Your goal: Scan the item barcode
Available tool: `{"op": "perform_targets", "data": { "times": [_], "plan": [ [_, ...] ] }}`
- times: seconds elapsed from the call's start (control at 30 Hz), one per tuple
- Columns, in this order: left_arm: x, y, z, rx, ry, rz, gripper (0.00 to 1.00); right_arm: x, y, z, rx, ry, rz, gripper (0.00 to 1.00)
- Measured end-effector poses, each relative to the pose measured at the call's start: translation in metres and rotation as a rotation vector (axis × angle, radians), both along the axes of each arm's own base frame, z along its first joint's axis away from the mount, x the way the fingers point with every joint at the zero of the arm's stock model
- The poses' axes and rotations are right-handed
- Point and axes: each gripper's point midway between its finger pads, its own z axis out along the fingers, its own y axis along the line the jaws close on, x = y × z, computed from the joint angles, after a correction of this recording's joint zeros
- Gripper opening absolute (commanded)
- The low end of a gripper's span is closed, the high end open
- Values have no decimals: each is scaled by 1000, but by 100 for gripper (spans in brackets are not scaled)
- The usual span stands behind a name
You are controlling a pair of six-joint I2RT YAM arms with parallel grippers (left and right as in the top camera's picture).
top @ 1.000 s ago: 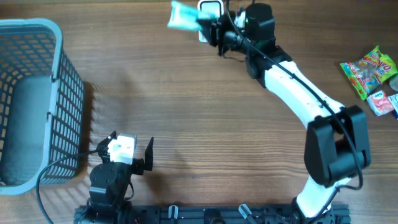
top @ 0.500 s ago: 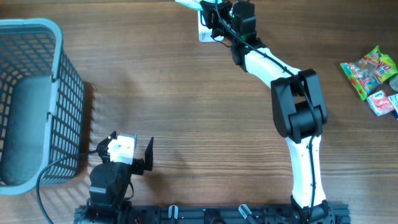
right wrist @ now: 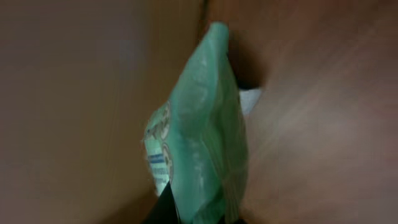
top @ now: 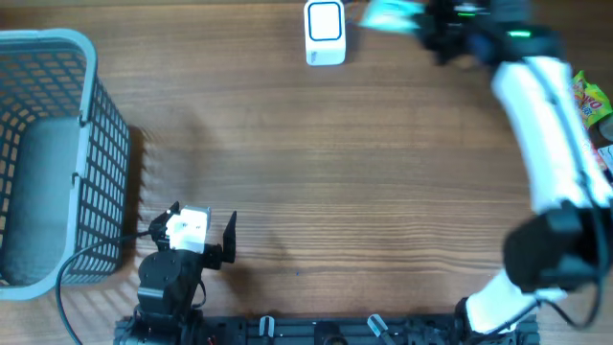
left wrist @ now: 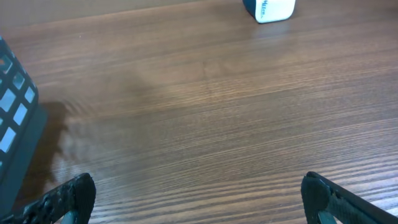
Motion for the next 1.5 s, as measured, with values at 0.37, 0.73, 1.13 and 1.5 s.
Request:
{"op": "perform_targets", "data": {
  "times": [0.37, 0.73, 1.13, 1.5],
  "plan": [
    [0, 0, 1, 0, -2, 0, 100, -113, -240, -192, -335, 313, -172, 100],
    [0, 0, 0, 0, -2, 0, 100, -164, -147, 146, -547, -607, -14, 100],
    [0, 0, 0, 0, -2, 0, 100, -298, -70, 227, -740, -902, -47, 100],
    [0, 0, 1, 0, -3, 0, 100, -340, -33, 160, -953, -1190, 85, 100]
  ]
}}
